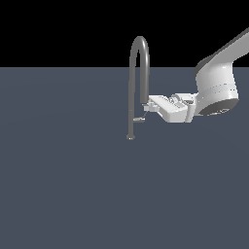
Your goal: Turn on the faucet by rotating a designated handle.
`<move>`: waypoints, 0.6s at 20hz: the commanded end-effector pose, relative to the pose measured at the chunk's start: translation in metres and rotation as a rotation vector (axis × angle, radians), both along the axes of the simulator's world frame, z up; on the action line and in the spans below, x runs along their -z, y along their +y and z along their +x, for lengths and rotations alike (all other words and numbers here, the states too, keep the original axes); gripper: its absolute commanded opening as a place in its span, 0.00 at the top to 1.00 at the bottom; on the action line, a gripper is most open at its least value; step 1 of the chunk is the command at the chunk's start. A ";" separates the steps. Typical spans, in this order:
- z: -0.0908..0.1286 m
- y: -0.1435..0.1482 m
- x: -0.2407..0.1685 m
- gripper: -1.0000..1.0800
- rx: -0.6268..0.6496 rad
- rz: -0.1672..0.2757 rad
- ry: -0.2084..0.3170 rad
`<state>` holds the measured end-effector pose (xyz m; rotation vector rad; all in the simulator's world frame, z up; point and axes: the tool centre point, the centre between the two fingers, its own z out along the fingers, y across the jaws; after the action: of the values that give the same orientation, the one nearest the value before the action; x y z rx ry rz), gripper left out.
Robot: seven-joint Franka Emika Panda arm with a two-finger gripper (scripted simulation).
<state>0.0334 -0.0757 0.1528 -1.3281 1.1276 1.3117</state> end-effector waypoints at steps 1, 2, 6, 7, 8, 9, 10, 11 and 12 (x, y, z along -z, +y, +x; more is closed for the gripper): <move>-0.012 -0.002 0.009 1.00 -0.005 0.002 0.010; -0.015 -0.003 0.011 1.00 -0.006 0.002 0.010; -0.025 -0.005 0.018 1.00 -0.007 0.002 0.011; -0.019 -0.003 0.010 1.00 -0.004 0.004 0.002; -0.022 -0.004 0.017 1.00 -0.005 0.004 0.004; -0.025 -0.004 0.023 1.00 -0.005 0.003 0.005; -0.029 -0.005 0.029 1.00 -0.006 0.003 0.006; -0.032 -0.006 0.035 1.00 -0.006 0.003 0.008; -0.036 -0.006 0.042 1.00 -0.007 0.003 0.009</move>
<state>0.0075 -0.0796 0.1314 -1.3370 1.1126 1.3116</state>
